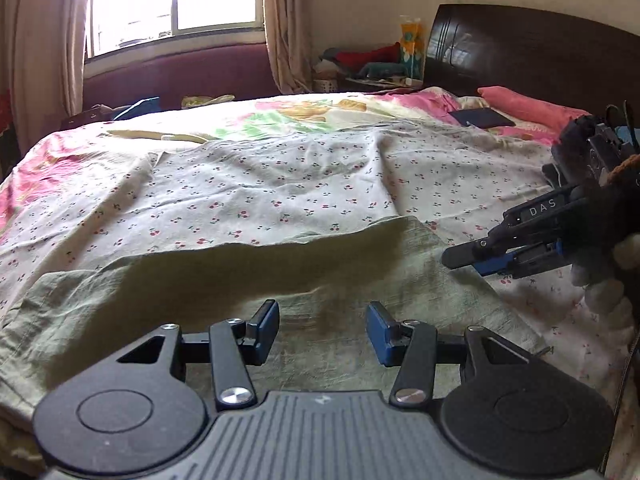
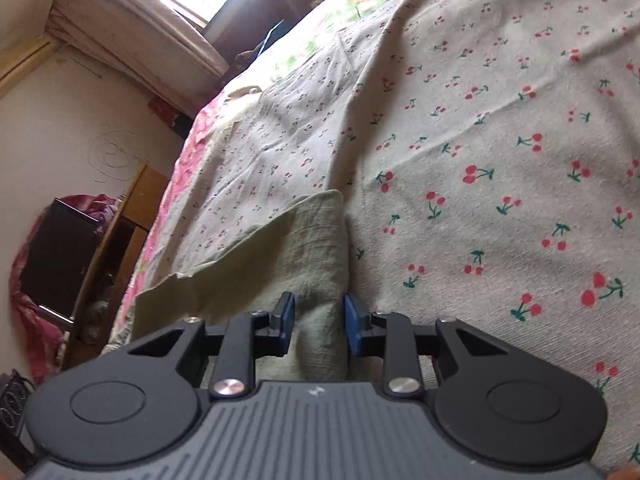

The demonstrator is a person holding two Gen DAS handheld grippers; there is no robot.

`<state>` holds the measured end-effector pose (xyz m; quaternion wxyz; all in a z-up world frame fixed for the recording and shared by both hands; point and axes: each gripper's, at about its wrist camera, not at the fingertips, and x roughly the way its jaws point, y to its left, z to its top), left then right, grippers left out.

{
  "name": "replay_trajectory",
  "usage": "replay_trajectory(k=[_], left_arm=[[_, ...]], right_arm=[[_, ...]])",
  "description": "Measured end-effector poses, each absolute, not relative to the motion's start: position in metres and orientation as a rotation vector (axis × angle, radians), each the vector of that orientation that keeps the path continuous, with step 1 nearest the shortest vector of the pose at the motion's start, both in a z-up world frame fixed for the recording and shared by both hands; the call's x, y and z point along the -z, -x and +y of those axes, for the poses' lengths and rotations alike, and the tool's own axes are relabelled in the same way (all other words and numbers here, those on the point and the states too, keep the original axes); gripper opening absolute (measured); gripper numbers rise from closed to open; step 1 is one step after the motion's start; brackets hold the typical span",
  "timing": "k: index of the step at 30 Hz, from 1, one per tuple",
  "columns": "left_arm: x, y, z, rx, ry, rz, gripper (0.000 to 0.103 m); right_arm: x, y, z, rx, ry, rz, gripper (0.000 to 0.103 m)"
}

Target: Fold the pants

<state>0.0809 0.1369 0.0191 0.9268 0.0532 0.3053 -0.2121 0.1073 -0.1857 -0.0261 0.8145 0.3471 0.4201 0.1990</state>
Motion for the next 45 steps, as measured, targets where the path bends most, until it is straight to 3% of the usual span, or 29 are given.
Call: replay_trajectory(k=[2, 5, 9, 12, 13, 14, 16, 21, 24, 27, 28, 29, 34, 39, 42, 44, 45], left_arm=[[-0.013, -0.096, 0.128, 0.460, -0.116, 0.640, 0.060], [-0.002, -0.117, 0.117, 0.426, -0.170, 0.671, 0.060], [0.003, -0.126, 0.119, 0.416, -0.162, 0.687, 0.060], [0.008, -0.128, 0.115, 0.412, -0.166, 0.702, 0.060], [0.008, -0.127, 0.113, 0.416, -0.175, 0.699, 0.060], [0.008, -0.126, 0.111, 0.420, -0.185, 0.694, 0.060], [0.006, -0.122, 0.108, 0.425, -0.189, 0.679, 0.060], [-0.013, -0.098, 0.103, 0.497, -0.129, 0.657, 0.060], [-0.019, -0.077, 0.085, 0.573, -0.123, 0.650, 0.061], [-0.011, -0.068, 0.051, 0.621, -0.222, 0.676, 0.065], [-0.007, -0.068, 0.038, 0.612, -0.286, 0.687, 0.065], [-0.003, -0.070, 0.030, 0.610, -0.329, 0.697, 0.065], [0.014, -0.093, 0.019, 0.604, -0.314, 0.795, 0.066], [0.000, -0.079, 0.017, 0.559, -0.291, 0.785, 0.065], [-0.009, -0.052, -0.002, 0.526, -0.352, 0.702, 0.067], [-0.009, -0.038, -0.015, 0.511, -0.382, 0.673, 0.067], [-0.008, -0.033, -0.022, 0.505, -0.396, 0.662, 0.068]], right_arm=[[0.037, -0.119, -0.184, -0.512, -0.788, 0.942, 0.043], [0.039, -0.128, -0.178, -0.578, -0.798, 0.968, 0.040], [0.011, -0.120, -0.179, -0.732, -0.787, 0.823, 0.035], [0.032, -0.131, -0.180, -0.618, -0.694, 0.912, 0.037], [0.044, -0.136, -0.182, -0.587, -0.720, 0.955, 0.030], [0.052, -0.137, -0.186, -0.596, -0.768, 0.950, 0.030], [0.052, -0.143, -0.186, -0.640, -0.843, 0.939, 0.035], [0.033, -0.154, -0.181, -0.732, -0.857, 0.824, 0.036], [0.049, -0.175, -0.179, -0.667, -0.844, 0.905, 0.037], [0.048, -0.181, -0.169, -0.676, -0.809, 0.902, 0.031], [0.045, -0.181, -0.167, -0.667, -0.794, 0.898, 0.013], [0.043, -0.181, -0.167, -0.646, -0.794, 0.904, 0.008], [0.056, -0.175, -0.170, -0.591, -0.841, 0.953, 0.006], [0.071, -0.178, -0.177, -0.697, -0.932, 0.958, 0.020], [0.072, -0.189, -0.181, -0.727, -0.995, 0.934, 0.022], [0.075, -0.193, -0.185, -0.729, -1.019, 0.952, 0.007], [0.075, -0.192, -0.188, -0.721, -1.027, 0.951, 0.007]])
